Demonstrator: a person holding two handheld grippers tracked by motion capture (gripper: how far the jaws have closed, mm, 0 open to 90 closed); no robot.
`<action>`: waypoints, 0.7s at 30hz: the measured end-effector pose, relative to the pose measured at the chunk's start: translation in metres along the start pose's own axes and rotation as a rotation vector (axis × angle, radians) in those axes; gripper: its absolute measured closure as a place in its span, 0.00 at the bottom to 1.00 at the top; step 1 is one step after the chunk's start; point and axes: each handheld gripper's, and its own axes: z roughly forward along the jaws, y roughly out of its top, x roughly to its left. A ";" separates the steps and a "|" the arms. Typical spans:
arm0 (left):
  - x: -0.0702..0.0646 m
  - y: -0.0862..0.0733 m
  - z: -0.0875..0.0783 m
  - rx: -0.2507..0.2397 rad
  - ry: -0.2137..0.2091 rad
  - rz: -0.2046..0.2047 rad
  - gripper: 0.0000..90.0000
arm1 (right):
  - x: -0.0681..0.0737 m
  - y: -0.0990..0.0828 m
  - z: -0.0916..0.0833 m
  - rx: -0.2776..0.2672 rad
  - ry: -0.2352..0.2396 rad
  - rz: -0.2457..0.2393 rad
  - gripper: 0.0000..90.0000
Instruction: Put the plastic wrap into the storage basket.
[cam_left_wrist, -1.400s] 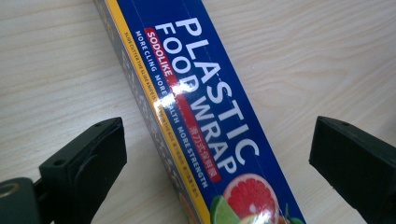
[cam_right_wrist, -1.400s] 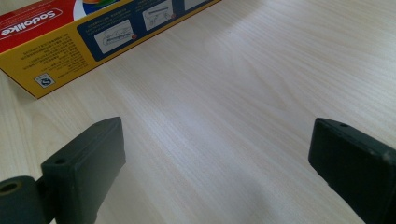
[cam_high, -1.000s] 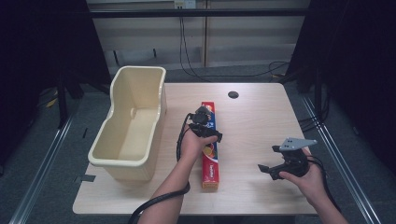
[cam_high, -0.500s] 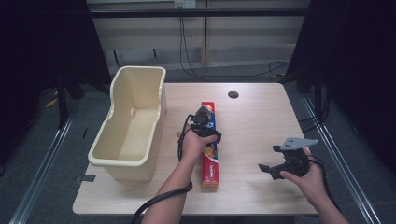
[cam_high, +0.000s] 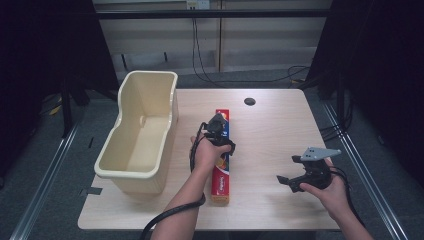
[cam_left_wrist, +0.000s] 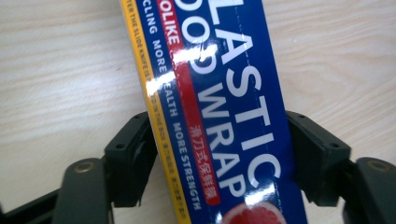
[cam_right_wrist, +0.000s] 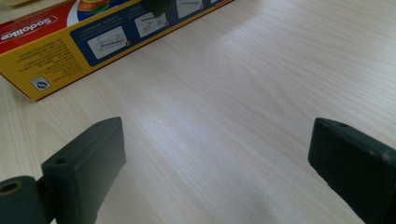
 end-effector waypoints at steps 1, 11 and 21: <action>0.001 0.000 -0.004 0.037 0.025 -0.004 0.39 | 0.000 0.000 0.000 0.001 0.001 -0.001 0.04; 0.004 0.000 -0.012 0.102 0.055 0.024 0.45 | 0.000 0.000 0.001 0.003 0.005 -0.001 0.04; 0.001 0.005 -0.029 0.147 0.026 0.035 0.46 | 0.000 -0.001 0.000 0.001 0.016 -0.003 0.03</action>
